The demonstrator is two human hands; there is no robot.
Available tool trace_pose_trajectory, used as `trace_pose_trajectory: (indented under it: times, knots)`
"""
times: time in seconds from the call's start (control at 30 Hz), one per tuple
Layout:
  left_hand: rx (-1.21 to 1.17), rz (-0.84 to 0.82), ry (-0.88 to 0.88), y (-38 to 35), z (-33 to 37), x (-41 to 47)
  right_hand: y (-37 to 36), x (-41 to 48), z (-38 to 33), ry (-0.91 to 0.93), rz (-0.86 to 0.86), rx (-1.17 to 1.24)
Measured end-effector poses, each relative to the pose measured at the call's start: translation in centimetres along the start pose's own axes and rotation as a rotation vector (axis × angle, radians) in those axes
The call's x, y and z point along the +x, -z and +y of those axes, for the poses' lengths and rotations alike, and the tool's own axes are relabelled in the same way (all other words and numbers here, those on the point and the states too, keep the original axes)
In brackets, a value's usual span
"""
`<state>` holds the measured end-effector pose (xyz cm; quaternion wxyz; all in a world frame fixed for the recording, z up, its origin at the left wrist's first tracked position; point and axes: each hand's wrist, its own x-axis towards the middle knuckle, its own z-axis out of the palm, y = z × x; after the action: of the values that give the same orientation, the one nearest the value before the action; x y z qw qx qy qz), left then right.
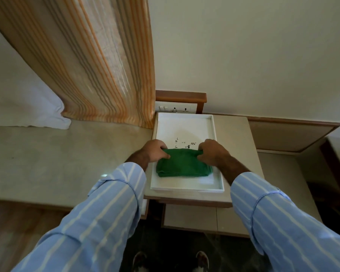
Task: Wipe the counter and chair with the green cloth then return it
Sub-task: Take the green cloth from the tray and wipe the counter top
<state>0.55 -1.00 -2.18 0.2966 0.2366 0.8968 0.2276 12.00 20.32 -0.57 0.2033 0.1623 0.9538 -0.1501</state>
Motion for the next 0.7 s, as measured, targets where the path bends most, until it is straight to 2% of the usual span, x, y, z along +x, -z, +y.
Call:
trace_pose_trajectory:
  times: [0.13,0.37,0.7]
  knots:
    - [-0.232,0.05,0.001,3.7,-1.5,-1.1,2.8,0.6,-2.6,0.035,0.042,0.18]
    - [-0.375,0.187,-0.054,13.8,-7.8,-6.3,7.5,0.7,-12.6,0.175,0.215,0.262]
    - [-0.526,0.48,0.038,24.4,-21.7,-17.5,7.9,1.6,-32.6,0.404,0.256,0.145]
